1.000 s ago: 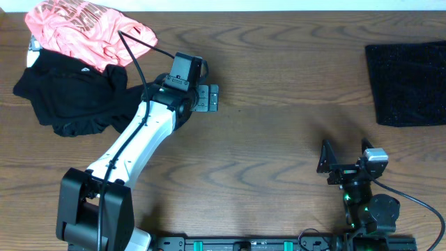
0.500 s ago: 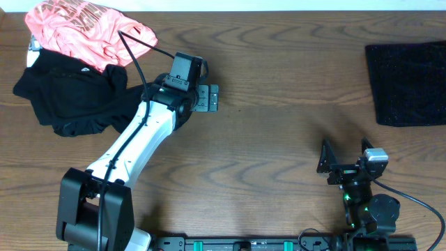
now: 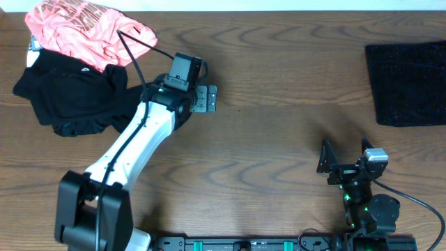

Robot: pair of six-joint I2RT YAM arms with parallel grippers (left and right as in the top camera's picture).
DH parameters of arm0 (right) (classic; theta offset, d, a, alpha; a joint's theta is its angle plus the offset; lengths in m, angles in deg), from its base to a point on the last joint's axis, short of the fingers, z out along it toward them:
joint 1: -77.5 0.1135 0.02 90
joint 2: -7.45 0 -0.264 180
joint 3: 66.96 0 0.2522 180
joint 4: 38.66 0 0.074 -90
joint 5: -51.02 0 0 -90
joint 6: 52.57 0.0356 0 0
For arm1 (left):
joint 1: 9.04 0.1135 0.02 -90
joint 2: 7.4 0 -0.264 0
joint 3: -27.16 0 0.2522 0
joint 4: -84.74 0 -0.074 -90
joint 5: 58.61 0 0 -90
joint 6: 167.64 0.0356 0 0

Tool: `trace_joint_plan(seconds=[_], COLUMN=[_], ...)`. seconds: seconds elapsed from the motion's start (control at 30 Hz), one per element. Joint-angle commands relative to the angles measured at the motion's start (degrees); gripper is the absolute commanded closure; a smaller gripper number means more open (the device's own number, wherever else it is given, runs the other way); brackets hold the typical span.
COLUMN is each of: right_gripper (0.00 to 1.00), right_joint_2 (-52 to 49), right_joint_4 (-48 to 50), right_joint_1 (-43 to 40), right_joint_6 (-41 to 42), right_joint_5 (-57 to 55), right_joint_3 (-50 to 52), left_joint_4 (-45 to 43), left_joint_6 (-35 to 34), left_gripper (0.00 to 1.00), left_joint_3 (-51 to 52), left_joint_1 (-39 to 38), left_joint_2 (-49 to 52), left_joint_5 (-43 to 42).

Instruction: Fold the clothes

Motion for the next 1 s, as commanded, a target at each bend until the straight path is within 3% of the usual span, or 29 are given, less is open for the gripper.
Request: trace_joint_plan(seconds=[0.0,0.17,0.37,0.73,0.97], right_gripper=[0.01,0.01,0.01,0.01,0.01], right_joint_2=[0.42,0.42,0.42,0.42,0.42], right_joint_4=[0.02,0.02,0.02,0.02,0.02], right_joint_1=[0.94,0.94,0.94,0.94,0.94], right_joint_6=[0.59,0.59,0.59,0.59,0.59], right_joint_5=[-0.17,-0.17,-0.17,-0.17,-0.17], right_joint_3=[0.35,0.35,0.35,0.35,0.35], left_joint_4=[2.54,8.31,7.17,-18.75,-28.17], left_joint_6=[1.46,1.86,1.81,1.33,-1.62], left_gripper=[0.02,0.02,0.02,0.02,0.02], left_joint_3=[-0.02,0.04,3.41,28.15,42.99], left_joint_1=[-0.11,0.74,6.38,15.08,16.48], left_joint_2=[-8.15,-18.93,-30.47,-52.0,-60.76], left_joint_5=[2.97,5.84,5.77,-0.96,-3.56])
